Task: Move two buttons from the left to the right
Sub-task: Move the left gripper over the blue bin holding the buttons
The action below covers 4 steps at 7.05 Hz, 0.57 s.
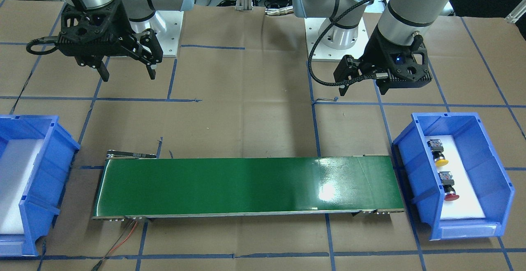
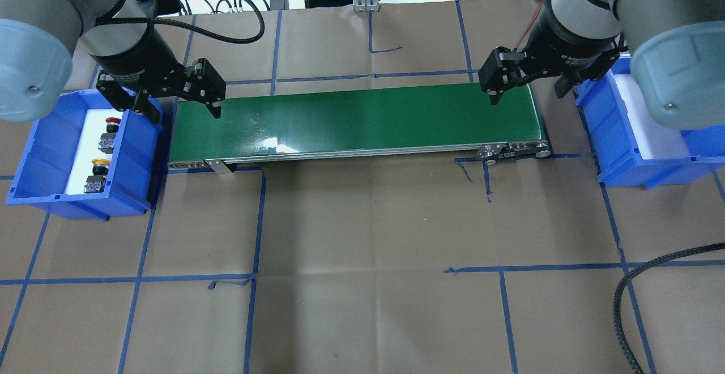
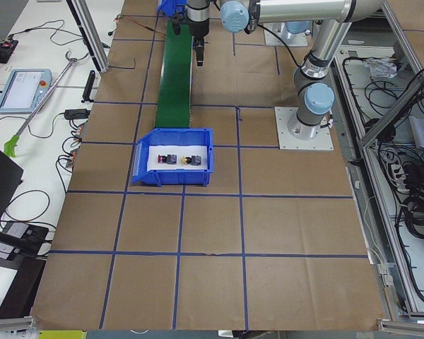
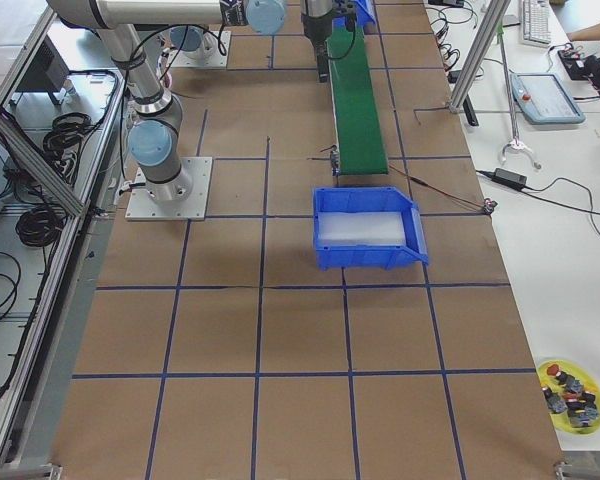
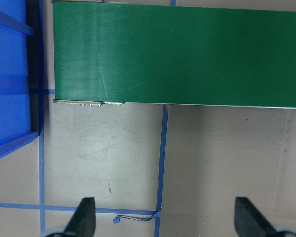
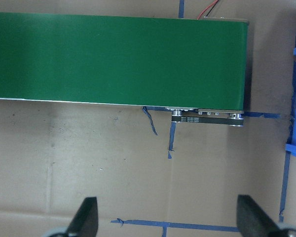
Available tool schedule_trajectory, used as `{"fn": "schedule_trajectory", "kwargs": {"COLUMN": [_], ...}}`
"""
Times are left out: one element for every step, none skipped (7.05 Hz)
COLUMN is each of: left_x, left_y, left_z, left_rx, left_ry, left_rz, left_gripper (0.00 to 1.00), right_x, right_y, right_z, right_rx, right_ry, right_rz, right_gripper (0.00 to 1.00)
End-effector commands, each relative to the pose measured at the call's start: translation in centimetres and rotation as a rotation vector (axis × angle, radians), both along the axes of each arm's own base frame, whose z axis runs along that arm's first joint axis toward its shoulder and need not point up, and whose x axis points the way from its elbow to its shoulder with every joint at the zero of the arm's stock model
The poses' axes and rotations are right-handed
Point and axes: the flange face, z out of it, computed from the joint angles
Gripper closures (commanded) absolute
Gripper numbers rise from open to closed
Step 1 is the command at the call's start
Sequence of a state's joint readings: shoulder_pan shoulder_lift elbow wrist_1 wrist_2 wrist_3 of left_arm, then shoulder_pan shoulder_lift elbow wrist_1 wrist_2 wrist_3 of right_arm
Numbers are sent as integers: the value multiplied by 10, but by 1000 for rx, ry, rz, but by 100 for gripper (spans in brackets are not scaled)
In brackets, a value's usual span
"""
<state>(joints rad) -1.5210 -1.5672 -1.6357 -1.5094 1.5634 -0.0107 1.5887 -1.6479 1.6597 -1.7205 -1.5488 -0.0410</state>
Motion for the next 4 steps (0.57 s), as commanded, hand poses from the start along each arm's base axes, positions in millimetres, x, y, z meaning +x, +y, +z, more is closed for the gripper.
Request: {"fn": "schedule_trajectory", "kwargs": {"left_x": [1, 1, 2, 2], "left_y": [0, -1, -1, 1], "left_z": [-1, -2, -2, -2], "left_rx": [2, 5, 5, 5], "left_ry": [-1, -3, -4, -6], "left_rz": [1, 2, 2, 4], "left_gripper": [0, 0, 0, 0], "right_x": [-12, -12, -12, -12], "right_y": [-5, -5, -4, -4], "right_z": [10, 9, 11, 12], "right_rx": [-17, -14, -12, -12], "right_ry": [-3, -3, -3, -4], "right_rz": [-25, -26, -28, -28], "right_gripper": [0, 0, 0, 0]}}
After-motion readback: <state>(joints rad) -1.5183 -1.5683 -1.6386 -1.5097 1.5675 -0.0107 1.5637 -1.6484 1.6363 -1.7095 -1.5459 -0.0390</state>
